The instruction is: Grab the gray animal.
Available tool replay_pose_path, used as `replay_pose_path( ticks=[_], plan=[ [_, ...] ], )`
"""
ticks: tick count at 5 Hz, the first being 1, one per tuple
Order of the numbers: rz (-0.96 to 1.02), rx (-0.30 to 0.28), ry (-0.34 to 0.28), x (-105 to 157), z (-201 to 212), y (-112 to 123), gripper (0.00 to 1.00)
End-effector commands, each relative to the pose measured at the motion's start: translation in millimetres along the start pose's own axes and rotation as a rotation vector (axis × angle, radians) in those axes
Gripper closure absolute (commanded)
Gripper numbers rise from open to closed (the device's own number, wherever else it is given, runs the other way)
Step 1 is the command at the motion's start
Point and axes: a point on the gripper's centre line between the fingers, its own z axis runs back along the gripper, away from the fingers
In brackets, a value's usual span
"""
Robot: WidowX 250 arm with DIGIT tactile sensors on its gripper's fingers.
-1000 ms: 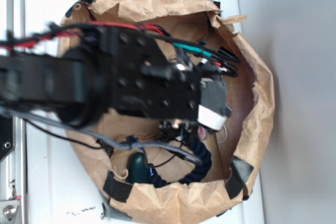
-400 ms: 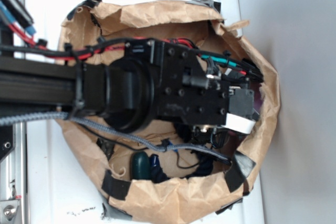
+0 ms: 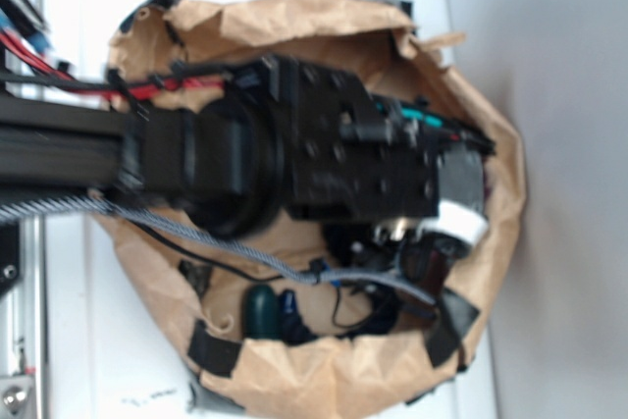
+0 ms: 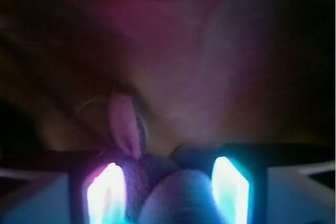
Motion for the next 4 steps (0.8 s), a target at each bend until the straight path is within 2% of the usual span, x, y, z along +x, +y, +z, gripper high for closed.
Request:
replay_pose_path(
  ticks=[1,2,3,4],
  plan=[
    [-0.126,-0.290,-0.069,-23.0,129.9,-11.0,1.00],
    [-0.100,-0.292,-0.074,-26.1,150.0,-17.2,1.00],
    [0.112,-0.145,-0.045,-31.1,160.5,-22.7,1.00],
    [0.348,-0.060,0.023,-40.0,163.2,-18.6,1.00]
  ],
)
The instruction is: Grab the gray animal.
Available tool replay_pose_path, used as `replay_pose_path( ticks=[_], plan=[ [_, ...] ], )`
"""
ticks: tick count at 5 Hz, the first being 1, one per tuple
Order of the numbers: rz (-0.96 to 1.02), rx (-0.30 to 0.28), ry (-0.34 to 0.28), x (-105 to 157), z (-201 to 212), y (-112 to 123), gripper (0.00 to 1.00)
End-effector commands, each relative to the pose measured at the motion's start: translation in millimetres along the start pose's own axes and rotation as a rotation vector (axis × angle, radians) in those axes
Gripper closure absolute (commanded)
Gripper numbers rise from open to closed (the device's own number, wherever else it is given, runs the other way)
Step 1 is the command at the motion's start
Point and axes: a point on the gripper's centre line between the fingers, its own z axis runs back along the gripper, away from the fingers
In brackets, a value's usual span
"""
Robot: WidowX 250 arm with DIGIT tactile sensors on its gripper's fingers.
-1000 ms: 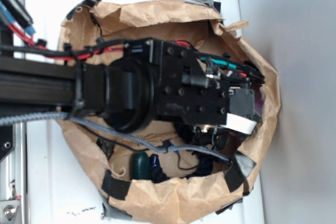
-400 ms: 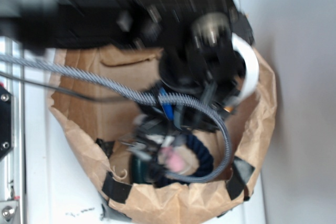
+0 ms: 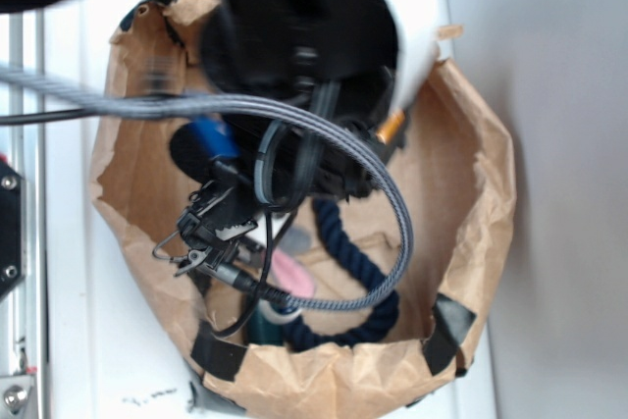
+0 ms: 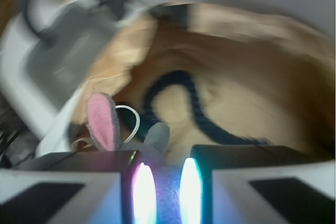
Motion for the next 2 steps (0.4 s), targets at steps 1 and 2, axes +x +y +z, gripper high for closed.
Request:
replay_pose_path(
  ticks=[1,2],
  plan=[
    [0.341,0.122,0.010,-7.9,26.7,2.4,1.00],
    [0.296,0.107,0.039,-7.8,25.8,1.7,1.00]
  ],
)
